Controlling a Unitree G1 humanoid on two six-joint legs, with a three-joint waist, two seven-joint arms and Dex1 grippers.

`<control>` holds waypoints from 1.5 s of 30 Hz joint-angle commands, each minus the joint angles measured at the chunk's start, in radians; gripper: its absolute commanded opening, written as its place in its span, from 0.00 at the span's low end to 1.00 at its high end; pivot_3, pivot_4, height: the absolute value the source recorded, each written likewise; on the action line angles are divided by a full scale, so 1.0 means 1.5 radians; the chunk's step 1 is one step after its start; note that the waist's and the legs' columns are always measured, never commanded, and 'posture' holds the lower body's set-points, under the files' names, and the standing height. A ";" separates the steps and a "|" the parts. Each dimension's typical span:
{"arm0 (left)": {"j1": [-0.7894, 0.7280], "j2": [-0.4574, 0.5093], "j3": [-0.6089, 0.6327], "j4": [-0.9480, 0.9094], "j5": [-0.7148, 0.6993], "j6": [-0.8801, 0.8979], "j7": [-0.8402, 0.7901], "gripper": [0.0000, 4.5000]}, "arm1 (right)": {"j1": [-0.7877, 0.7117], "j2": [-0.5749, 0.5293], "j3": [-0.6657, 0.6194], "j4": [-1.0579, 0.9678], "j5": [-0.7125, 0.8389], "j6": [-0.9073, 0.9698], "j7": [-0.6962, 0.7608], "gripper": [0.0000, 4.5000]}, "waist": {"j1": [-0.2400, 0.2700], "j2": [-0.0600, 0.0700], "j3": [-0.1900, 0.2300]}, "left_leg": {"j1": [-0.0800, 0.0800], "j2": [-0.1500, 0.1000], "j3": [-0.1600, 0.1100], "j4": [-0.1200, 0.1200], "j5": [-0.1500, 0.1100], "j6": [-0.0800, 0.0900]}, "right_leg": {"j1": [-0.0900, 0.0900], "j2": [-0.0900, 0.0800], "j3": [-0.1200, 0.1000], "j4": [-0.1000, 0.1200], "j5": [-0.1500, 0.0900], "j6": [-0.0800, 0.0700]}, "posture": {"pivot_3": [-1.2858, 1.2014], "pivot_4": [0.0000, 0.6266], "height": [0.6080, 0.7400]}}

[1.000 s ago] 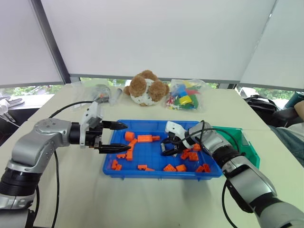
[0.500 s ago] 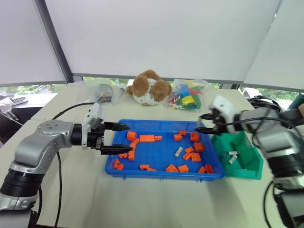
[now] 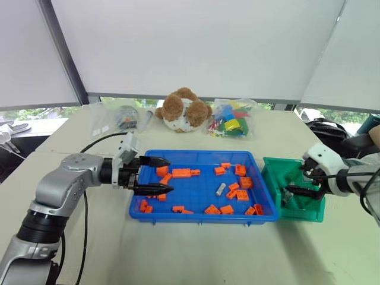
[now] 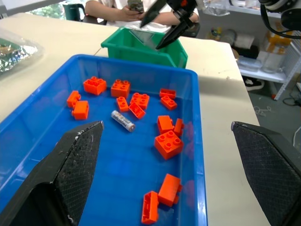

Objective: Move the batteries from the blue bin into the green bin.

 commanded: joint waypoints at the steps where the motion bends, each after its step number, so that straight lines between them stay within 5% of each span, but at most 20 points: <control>1: -0.010 0.003 0.014 -0.012 0.001 -0.013 0.000 1.00 | -0.013 -0.027 -0.021 -0.010 0.019 -0.003 0.004 0.99 | 0.001 0.000 0.000 | 0.000 0.000 0.000 0.000 0.000 0.000 | 0.000 0.000 0.000 0.000 0.000 0.000 | 0.52 0.24 0.96; 8: -0.008 0.006 0.016 -0.015 -0.002 -0.011 0.006 1.00 | -0.098 0.010 -0.016 -0.095 0.134 0.058 0.026 0.99 | -0.006 0.000 0.000 | 0.000 0.000 0.000 0.000 0.000 0.000 | 0.000 0.000 0.000 0.000 0.000 0.000 | 0.52 0.24 0.96; 14: -0.017 0.005 0.014 -0.009 0.001 -0.012 0.008 1.00 | -0.126 0.100 0.106 -0.145 0.159 0.077 0.007 0.99 | 0.001 0.000 0.000 | 0.000 0.000 -0.001 0.000 0.000 0.001 | 0.000 0.000 -0.001 0.000 0.000 0.000 | 0.52 0.24 0.96; 23: -0.012 0.011 0.021 -0.020 -0.002 -0.012 0.017 1.00 | -0.181 0.233 0.239 -0.002 0.097 0.087 -0.081 0.99 | 0.000 0.000 0.000 | -0.001 0.000 -0.001 0.001 0.000 0.001 | 0.000 0.000 -0.001 0.000 0.000 0.000 | 0.52 0.24 0.96; 38: -0.004 0.018 0.027 -0.030 -0.007 -0.010 0.027 1.00 | -0.217 0.304 0.272 0.140 0.049 0.074 -0.118 0.99 | -0.001 0.000 0.000 | -0.001 0.000 -0.001 0.000 0.000 0.000 | 0.000 0.000 -0.001 0.000 0.000 0.000 | 0.52 0.24 0.96; 41: -0.003 0.018 0.027 -0.031 -0.007 -0.010 0.028 1.00 | -0.217 0.307 0.274 0.135 0.048 0.072 -0.114 0.81 | -0.001 0.000 0.000 | -0.001 0.000 -0.001 0.000 0.000 0.000 | 0.000 0.000 -0.001 0.000 0.000 0.000 | 0.52 0.24 0.96; 44: -0.003 0.018 0.027 -0.032 -0.008 -0.010 0.029 1.00 | -0.215 0.305 0.278 0.126 0.045 0.073 -0.111 0.49 | -0.001 0.000 0.000 | -0.001 0.000 -0.001 0.000 0.000 0.000 | 0.000 0.000 -0.001 0.000 0.000 0.000 | 0.52 0.24 0.96; 45: -0.003 0.018 0.026 -0.032 -0.008 -0.010 0.029 1.00 | -0.215 0.304 0.278 0.122 0.045 0.076 -0.111 0.48 | -0.001 0.000 0.000 | -0.001 0.000 -0.001 0.000 0.000 0.000 | 0.000 0.000 -0.001 0.000 0.000 0.000 | 0.52 0.24 0.96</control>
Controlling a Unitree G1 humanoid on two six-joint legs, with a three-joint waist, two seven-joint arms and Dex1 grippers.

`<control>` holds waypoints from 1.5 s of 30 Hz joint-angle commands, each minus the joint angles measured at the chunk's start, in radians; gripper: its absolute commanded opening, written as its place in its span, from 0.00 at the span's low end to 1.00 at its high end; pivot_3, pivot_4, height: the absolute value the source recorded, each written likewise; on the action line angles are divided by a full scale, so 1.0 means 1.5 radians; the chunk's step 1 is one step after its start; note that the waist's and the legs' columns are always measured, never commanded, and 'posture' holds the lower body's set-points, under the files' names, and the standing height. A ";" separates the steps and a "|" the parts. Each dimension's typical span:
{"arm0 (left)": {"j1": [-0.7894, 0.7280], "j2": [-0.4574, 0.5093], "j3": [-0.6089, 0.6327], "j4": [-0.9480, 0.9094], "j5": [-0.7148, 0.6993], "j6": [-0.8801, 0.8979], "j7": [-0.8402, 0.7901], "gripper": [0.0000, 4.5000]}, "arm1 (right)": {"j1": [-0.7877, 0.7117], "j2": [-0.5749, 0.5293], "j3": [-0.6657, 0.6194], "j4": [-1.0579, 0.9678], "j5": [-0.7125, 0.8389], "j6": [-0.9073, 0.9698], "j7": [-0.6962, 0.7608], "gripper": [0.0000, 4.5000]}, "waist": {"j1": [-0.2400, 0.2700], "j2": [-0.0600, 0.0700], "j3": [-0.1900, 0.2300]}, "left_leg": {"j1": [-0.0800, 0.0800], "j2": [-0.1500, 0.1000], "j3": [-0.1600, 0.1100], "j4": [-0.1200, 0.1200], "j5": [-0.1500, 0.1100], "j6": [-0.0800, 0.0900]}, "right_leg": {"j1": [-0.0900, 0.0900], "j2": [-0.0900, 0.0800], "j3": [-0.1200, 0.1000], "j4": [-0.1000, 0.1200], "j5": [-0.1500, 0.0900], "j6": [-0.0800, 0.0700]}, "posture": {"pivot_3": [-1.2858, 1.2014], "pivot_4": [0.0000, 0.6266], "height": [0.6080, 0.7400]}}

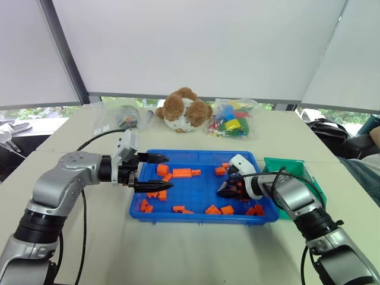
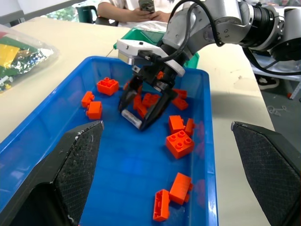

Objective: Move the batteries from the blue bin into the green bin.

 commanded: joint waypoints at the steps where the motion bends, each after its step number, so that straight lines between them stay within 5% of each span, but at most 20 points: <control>1: -0.001 0.008 0.022 -0.020 -0.007 -0.004 -0.002 1.00 | -0.010 -0.001 -0.002 -0.029 -0.002 0.006 0.004 0.48 | 0.000 0.000 0.000 | 0.000 0.000 0.000 0.000 0.000 0.000 | 0.000 0.000 0.000 0.000 0.000 0.000 | 0.52 0.24 0.96; 7: -0.002 0.010 0.022 -0.019 -0.008 -0.002 -0.004 1.00 | -0.046 -0.059 -0.105 -0.143 0.030 0.070 -0.014 0.48 | 0.002 0.000 0.000 | 0.000 0.000 0.000 0.000 0.000 0.000 | -0.001 0.000 0.000 0.000 0.000 0.000 | 0.52 0.24 0.96; 15: -0.002 0.007 0.019 -0.014 -0.007 -0.006 -0.008 1.00 | 0.041 -0.252 -0.277 -0.175 0.045 0.099 -0.017 0.48 | 0.004 0.000 0.000 | -0.001 0.000 0.000 0.000 -0.001 0.001 | 0.000 0.000 0.000 -0.001 0.000 0.000 | 0.52 0.24 0.96; 23: -0.016 -0.001 0.017 0.000 -0.009 -0.002 -0.017 1.00 | 0.145 -0.281 -0.304 -0.174 0.058 0.084 -0.012 0.48 | -0.002 0.001 0.000 | 0.000 0.000 0.000 -0.001 -0.001 0.001 | 0.000 0.000 0.000 -0.001 0.000 0.000 | 0.52 0.24 0.96; 28: -0.018 -0.002 0.018 0.002 -0.009 -0.001 -0.020 1.00 | 0.160 -0.287 -0.306 -0.165 0.062 0.071 -0.014 0.99 | 0.001 0.001 0.000 | 0.000 0.000 0.000 0.000 -0.001 0.001 | 0.000 0.000 0.000 -0.001 0.000 0.000 | 0.52 0.24 0.96; 34: -0.017 0.002 0.023 0.000 -0.011 0.001 -0.019 1.00 | 0.159 -0.316 -0.326 -0.191 0.083 0.061 0.011 0.99 | 0.001 0.001 0.000 | 0.000 0.000 0.000 0.000 -0.001 0.001 | 0.000 0.000 0.000 -0.001 0.000 0.000 | 0.52 0.24 0.96; 45: -0.020 0.028 0.035 0.012 -0.007 0.000 -0.027 1.00 | 0.193 -0.372 -0.431 -0.389 0.274 0.076 0.159 0.99 | 0.001 0.001 0.000 | 0.000 0.000 0.000 -0.001 -0.001 0.002 | 0.000 0.000 0.000 -0.001 0.000 0.000 | 0.52 0.24 0.96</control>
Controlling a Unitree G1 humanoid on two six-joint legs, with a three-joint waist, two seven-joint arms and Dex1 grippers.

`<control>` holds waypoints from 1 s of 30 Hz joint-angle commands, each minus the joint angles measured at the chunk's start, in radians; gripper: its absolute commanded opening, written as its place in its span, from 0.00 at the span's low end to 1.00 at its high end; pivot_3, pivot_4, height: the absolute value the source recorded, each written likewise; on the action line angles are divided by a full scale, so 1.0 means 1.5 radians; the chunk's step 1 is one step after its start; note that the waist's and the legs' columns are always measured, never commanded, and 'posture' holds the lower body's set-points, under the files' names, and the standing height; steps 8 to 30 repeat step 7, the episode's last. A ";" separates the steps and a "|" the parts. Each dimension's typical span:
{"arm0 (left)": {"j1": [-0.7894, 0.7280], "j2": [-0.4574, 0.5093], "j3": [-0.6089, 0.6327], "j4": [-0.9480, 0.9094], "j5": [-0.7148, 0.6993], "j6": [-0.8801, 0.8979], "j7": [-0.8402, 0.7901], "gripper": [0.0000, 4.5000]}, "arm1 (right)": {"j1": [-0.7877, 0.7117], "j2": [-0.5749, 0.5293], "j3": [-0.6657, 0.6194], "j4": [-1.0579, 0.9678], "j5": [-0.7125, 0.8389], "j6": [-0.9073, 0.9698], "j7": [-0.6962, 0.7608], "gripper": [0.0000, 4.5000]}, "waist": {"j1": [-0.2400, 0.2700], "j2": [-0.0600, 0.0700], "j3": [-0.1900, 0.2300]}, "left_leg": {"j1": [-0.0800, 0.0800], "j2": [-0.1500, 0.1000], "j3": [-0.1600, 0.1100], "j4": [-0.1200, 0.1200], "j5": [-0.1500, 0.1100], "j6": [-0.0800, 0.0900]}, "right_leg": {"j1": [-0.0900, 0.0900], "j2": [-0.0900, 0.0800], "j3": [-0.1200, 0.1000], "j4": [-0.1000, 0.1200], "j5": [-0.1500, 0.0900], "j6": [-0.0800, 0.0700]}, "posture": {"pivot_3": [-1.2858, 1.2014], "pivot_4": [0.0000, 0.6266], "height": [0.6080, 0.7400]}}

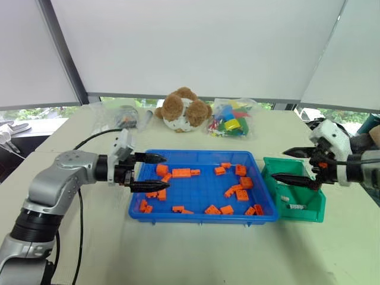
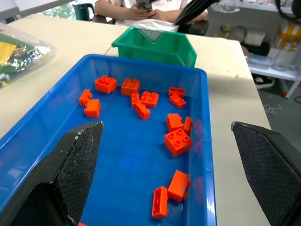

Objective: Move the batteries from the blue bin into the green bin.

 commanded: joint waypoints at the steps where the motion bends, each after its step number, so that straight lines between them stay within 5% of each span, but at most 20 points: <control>1: -0.018 0.012 0.026 -0.001 -0.006 -0.001 -0.003 1.00 | 0.009 -0.020 -0.038 -0.053 0.048 0.016 0.010 0.99 | 0.000 0.000 0.000 | 0.000 0.000 0.000 0.000 0.000 0.000 | 0.000 0.000 0.000 0.000 0.000 0.000 | 0.52 0.24 0.96; 30: -0.020 0.014 0.029 0.003 -0.005 0.001 -0.003 1.00 | 0.036 -0.025 -0.048 -0.090 0.082 0.030 -0.005 0.99 | 0.001 0.000 0.000 | 0.000 0.000 0.000 0.001 0.000 0.000 | 0.000 0.000 0.000 0.000 0.000 0.000 | 0.52 0.24 0.96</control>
